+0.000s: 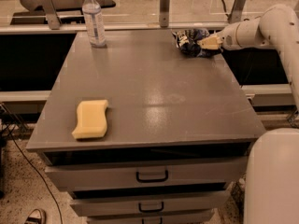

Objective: Move blue chip bag near blue plastic bottle

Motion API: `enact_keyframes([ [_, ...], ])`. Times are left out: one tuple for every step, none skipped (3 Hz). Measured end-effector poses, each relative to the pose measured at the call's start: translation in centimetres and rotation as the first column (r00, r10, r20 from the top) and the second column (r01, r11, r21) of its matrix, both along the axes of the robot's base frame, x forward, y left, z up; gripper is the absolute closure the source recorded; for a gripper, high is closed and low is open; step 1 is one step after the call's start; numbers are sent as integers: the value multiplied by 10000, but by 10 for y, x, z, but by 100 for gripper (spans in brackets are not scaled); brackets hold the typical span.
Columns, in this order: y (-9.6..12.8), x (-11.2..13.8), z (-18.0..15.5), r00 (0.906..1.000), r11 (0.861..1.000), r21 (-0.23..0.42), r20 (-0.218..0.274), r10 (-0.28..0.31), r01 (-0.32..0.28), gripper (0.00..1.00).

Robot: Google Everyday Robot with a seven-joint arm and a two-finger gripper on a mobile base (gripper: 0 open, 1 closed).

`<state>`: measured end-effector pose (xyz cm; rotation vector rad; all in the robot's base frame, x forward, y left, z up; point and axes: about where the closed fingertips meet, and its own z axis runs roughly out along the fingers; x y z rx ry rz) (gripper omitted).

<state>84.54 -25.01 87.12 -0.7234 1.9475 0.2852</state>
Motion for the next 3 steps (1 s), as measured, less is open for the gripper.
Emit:
enact_keyframes([
  [5, -6, 24, 9985, 9999, 3, 536, 126, -126, 100],
  [8, -13, 56, 9911, 9999, -160, 1328, 47, -26, 100],
  [0, -24, 94, 9714, 9977, -414, 2337, -421, 532, 100],
])
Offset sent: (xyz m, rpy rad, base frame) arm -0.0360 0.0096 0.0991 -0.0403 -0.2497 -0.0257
